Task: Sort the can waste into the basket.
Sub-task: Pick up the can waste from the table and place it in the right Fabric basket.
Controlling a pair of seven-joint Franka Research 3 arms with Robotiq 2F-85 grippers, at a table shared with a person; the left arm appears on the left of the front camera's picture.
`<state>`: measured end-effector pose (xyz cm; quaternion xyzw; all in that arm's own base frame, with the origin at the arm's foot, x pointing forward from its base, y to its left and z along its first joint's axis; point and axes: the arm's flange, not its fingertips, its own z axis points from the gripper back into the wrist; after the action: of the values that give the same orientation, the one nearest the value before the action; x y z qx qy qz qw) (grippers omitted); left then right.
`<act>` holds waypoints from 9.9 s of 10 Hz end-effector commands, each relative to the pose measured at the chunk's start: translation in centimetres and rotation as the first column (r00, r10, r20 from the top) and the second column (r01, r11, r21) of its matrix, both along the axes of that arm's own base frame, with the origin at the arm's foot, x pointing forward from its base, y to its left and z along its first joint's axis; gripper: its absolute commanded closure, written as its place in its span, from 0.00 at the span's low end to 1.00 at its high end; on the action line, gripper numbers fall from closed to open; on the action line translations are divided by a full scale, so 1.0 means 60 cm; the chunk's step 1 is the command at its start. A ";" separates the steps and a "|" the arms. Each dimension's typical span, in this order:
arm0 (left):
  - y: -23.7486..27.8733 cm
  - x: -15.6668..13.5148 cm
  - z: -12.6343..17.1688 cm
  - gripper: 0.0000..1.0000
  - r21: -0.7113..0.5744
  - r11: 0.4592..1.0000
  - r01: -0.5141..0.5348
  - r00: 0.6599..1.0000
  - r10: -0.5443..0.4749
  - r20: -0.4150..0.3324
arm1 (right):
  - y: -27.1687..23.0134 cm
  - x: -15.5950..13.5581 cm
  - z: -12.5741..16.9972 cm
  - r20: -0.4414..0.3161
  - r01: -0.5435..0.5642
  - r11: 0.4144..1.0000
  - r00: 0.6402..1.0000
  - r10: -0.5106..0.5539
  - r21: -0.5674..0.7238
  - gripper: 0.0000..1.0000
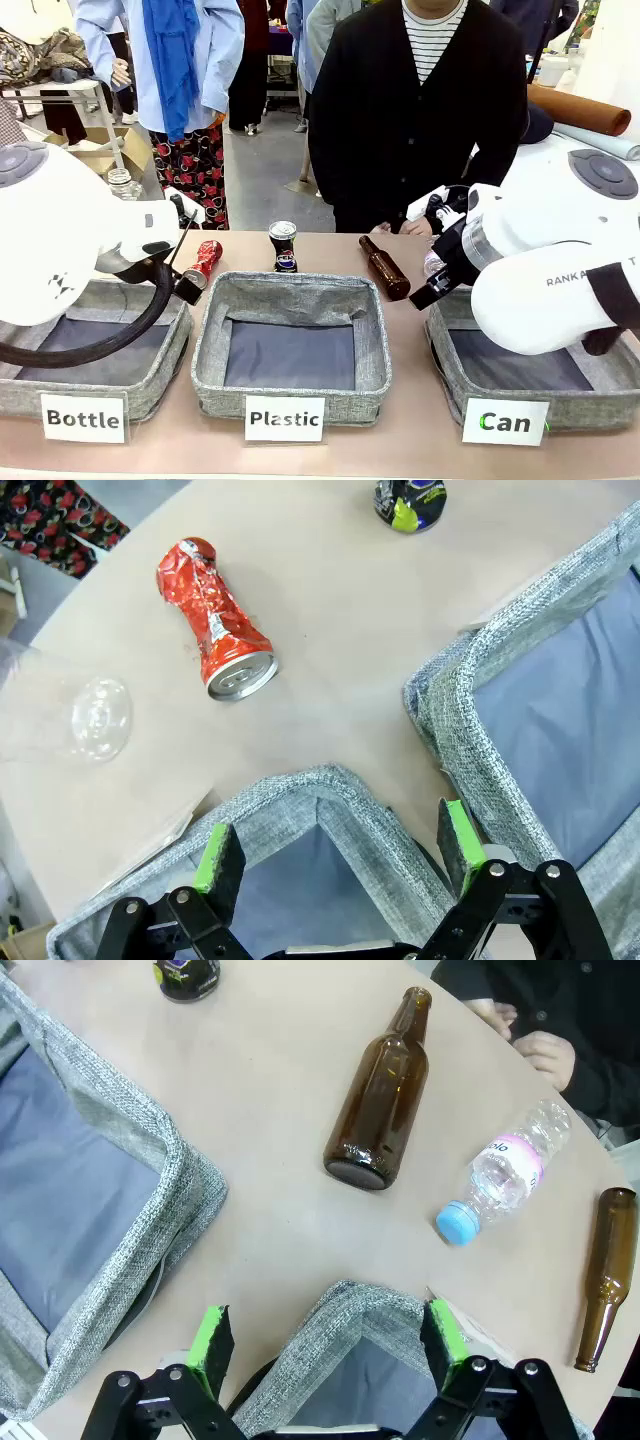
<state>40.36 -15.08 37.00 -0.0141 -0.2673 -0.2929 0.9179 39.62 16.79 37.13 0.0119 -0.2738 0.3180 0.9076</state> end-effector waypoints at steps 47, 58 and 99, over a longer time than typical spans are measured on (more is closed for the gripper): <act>0.054 0.089 0.161 0.00 -0.581 0.741 0.337 0.940 -0.232 0.250 | -0.614 -0.182 0.135 -0.599 0.628 0.074 0.766 -0.233 0.775 0.00; 0.903 -0.350 0.327 0.00 -0.929 0.357 0.103 0.990 -0.131 0.060 | -0.614 -0.182 0.135 -0.599 0.628 0.074 0.766 -0.233 0.775 0.00; 0.045 0.287 0.043 0.00 -0.181 0.134 0.974 0.212 -0.820 0.531 | -0.614 -0.182 0.135 -0.599 0.628 0.074 0.766 -0.233 0.775 0.00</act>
<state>56.73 -12.08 39.96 -0.3660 -0.4110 -0.7037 0.4493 28.49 -19.92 45.20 0.5246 -0.2317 -0.2242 0.7880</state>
